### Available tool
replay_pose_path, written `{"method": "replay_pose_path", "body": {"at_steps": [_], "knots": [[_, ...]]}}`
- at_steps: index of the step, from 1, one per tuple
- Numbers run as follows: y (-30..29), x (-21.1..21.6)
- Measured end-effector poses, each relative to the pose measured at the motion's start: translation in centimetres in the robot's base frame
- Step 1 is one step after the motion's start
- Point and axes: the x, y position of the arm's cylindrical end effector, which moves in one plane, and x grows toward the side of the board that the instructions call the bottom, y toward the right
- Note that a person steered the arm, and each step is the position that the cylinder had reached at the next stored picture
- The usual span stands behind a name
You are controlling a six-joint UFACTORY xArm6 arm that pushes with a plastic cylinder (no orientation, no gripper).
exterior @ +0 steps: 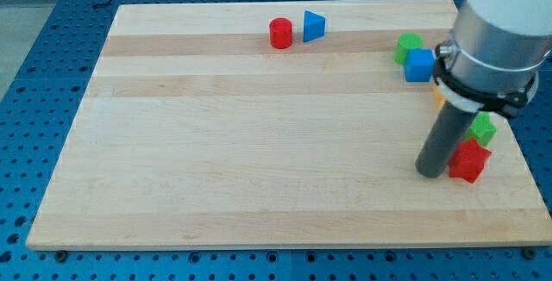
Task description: Point at the red star
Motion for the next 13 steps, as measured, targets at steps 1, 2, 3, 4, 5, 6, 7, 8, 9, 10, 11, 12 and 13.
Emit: {"method": "replay_pose_path", "body": {"at_steps": [1,2,3,4,5,6,7,8,9,10,11,12,13], "knots": [[-1.1,2.7],[-1.1,4.5],[-0.7,4.5],[-0.1,4.1],[0.6,3.5],[1.3,2.9],[1.9,2.5],[2.5,2.2],[3.0,1.9],[3.7,2.2],[4.9,4.7],[6.6,4.8],[7.9,3.4]]}}
